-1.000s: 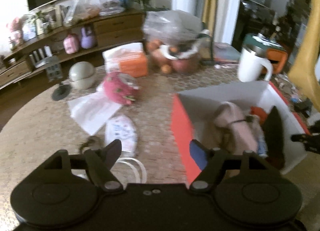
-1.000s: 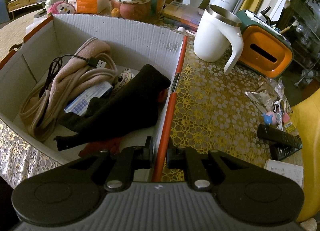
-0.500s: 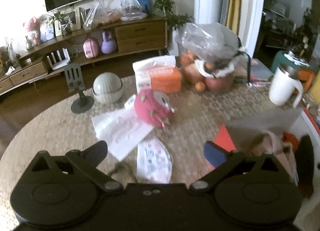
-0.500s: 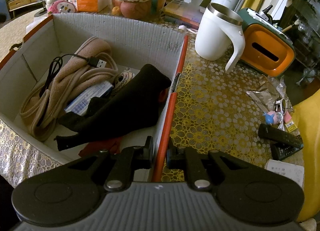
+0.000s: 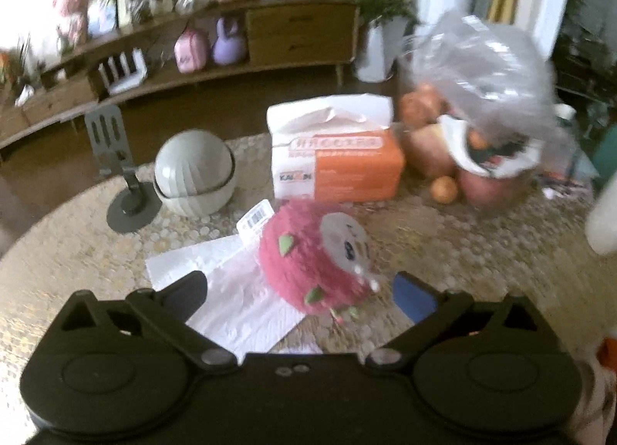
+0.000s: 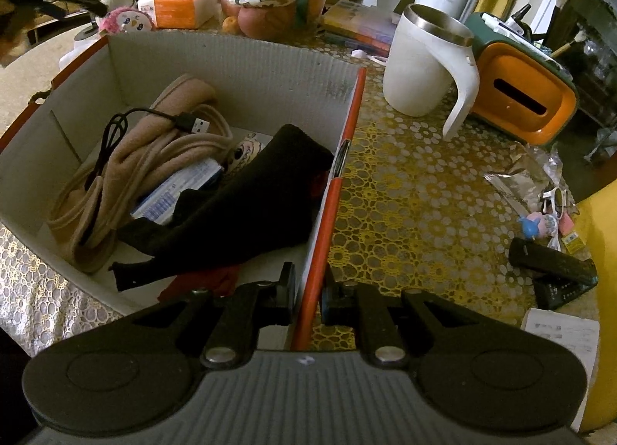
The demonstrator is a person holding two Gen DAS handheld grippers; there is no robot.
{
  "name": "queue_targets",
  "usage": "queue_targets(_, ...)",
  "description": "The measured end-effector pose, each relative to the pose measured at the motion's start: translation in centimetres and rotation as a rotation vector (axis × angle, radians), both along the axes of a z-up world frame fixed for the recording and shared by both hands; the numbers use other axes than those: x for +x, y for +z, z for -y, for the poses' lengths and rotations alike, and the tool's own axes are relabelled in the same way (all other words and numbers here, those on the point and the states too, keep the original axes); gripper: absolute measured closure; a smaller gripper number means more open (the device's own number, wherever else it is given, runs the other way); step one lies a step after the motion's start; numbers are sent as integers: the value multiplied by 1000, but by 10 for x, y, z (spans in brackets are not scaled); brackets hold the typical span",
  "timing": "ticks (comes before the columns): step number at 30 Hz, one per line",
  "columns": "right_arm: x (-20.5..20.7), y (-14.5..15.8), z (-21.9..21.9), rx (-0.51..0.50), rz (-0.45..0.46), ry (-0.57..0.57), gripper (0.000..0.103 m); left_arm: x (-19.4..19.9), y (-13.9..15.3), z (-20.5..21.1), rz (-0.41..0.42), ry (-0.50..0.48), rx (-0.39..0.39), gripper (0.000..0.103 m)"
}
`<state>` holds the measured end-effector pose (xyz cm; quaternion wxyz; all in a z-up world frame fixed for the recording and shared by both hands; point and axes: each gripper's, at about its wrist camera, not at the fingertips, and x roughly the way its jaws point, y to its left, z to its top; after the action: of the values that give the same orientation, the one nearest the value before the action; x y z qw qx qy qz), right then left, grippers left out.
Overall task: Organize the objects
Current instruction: 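Move the left gripper to the pink plush toy and grasp it, then lift the pink plush toy with the left gripper and carry it over the box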
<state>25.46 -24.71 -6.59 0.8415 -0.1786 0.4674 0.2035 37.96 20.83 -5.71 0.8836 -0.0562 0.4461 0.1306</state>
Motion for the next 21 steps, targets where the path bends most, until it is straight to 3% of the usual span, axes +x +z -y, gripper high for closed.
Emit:
queue_targets(7,0,0,3,14,-2,15,91,38,-27,-10,-48,55,-35,1)
queue_targets(14,1,0,5,32,-3,18,90,52,-50,-1,-73,39,-30,2)
queue_targets(21,1,-1,6,38,-3,13,90,47,-54,1,-53,46,-41,21)
